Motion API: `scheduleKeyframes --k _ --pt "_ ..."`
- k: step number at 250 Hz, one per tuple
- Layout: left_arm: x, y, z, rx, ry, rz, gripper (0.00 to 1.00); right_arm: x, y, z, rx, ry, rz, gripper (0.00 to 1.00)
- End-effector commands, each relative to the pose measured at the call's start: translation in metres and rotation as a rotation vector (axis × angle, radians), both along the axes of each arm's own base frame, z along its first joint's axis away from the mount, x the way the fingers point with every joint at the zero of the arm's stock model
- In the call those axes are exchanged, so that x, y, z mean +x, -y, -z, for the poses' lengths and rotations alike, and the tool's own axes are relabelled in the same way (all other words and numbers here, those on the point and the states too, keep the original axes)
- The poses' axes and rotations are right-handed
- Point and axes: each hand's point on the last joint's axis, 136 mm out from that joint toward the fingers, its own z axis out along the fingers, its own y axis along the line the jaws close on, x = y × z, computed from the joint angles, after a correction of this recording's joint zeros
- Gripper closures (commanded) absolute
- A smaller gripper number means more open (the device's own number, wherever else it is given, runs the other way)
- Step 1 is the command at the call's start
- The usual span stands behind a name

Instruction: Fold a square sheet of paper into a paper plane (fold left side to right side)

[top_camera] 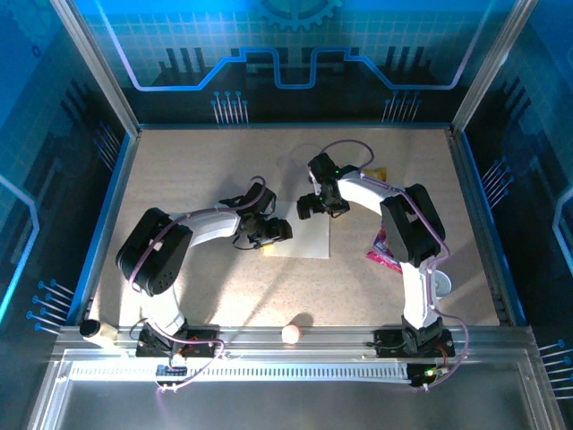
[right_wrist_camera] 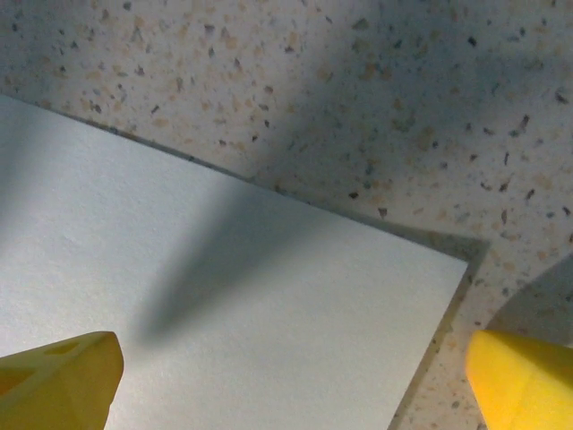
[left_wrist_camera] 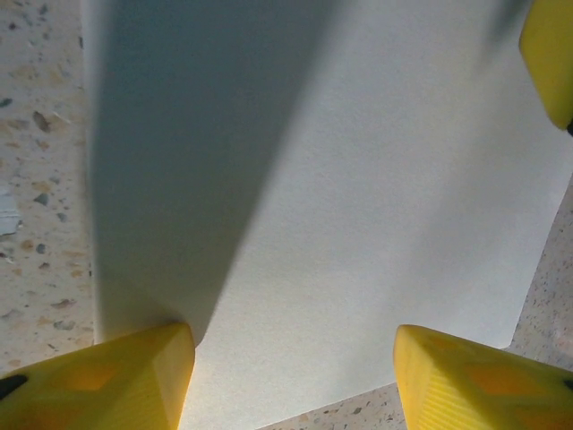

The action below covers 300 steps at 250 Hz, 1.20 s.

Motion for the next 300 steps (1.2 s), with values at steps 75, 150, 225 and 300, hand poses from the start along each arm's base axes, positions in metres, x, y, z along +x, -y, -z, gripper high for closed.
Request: scheduleKeyframes --k 75,150,225,300 --pt "-0.011 -0.005 0.015 0.008 -0.061 -0.022 0.38 -0.04 -0.033 0.016 0.029 -0.102 -0.092 0.06" --pt "-0.011 -0.003 0.014 -0.005 -0.057 -0.021 0.38 -0.053 -0.049 0.003 0.069 -0.116 -0.119 0.2" --pt "-0.008 -0.001 0.006 -0.033 -0.022 -0.023 0.37 -0.056 -0.05 -0.007 0.087 -0.114 -0.133 0.48" --pt "0.009 -0.024 -0.041 -0.137 0.138 -0.086 0.28 -0.061 -0.05 -0.041 0.215 -0.086 -0.159 0.69"
